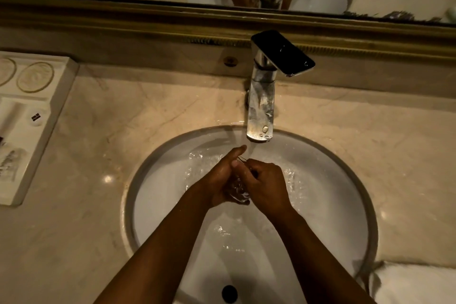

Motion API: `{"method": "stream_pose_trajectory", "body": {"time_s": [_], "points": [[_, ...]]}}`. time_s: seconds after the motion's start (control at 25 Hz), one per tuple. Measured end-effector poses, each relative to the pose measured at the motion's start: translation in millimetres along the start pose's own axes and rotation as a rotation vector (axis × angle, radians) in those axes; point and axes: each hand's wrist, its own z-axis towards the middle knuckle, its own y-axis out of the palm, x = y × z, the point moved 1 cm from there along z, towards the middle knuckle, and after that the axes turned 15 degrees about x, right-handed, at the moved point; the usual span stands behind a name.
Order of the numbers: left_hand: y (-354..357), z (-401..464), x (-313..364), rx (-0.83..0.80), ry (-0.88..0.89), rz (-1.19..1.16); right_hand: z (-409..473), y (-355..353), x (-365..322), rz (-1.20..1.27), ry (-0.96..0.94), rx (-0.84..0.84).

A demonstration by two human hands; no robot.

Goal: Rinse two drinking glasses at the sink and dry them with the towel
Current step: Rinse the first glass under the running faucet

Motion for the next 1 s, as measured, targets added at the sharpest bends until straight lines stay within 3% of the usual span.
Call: {"method": "stream_pose_trajectory", "body": {"time_s": [0.08,0.16,0.28,0.52,0.72,0.88,1.0], "points": [[5,2,-2,0.035,0.064,-0.106,-1,-1,1,-0.010,-0.011,0.132],[10,0,-3,0.091,0.147,-0.201,-5,-1,3,0.148,0.158,0.192],[15,-4,-8,0.096,0.180,-0.296,-12,-3,0,0.465,0.539,0.028],[15,-14,-25,0.225,-0.006,-0.216,-23,-8,4,0.429,0.615,-0.135],[15,-28,-50,0.157,-0.162,-0.236,-42,-8,13,0.313,0.867,-0.262],[12,-49,-62,0.116,-0.076,-0.210,-56,-27,1,0.366,0.787,-0.329],[9,-63,-67,0.080,0.104,-0.196,-63,-56,-4,0.443,0.655,-0.385]]}}
